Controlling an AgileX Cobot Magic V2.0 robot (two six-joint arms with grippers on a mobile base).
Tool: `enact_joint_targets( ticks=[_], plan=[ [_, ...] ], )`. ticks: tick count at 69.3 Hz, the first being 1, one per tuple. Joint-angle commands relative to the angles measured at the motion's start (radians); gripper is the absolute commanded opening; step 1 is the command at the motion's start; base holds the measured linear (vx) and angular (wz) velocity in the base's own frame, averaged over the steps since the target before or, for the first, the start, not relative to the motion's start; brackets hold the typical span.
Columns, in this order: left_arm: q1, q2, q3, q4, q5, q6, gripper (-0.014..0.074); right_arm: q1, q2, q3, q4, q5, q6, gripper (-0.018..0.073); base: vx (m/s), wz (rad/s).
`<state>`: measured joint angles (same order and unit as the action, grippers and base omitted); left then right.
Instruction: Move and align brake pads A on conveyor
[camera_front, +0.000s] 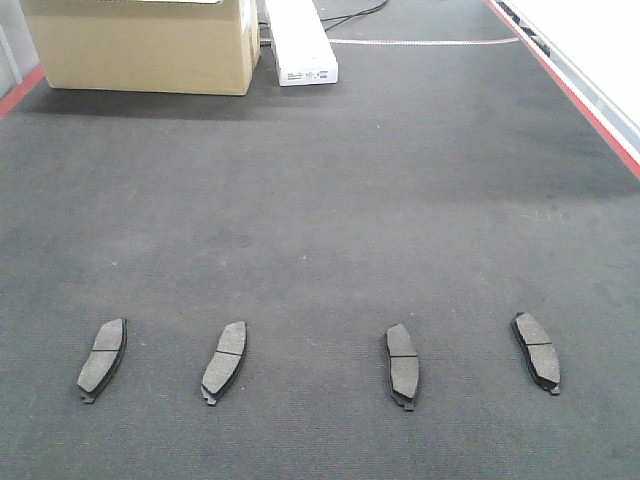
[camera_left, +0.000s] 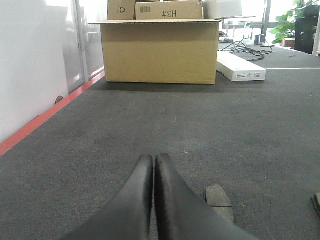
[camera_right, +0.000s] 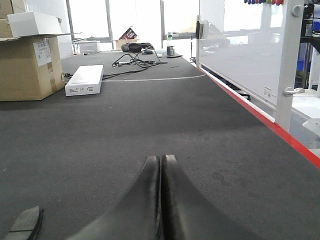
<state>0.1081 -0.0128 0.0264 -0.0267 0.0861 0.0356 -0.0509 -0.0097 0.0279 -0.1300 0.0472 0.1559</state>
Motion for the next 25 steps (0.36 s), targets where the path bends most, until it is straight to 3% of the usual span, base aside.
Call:
enact_joint_targets(
  ticks=[1,25],
  plan=[
    [-0.001,-0.005,0.017,-0.009,-0.068,-0.001,-0.0006,-0.008,-0.012,0.013,-0.004,-0.081,-0.006,-0.0011,0.0,0.0],
    [-0.001,-0.005,0.017,-0.009,-0.068,-0.001,-0.0006,-0.008,-0.012,0.013,-0.004,-0.081,-0.006,-0.0011,0.0,0.0]
  ],
)
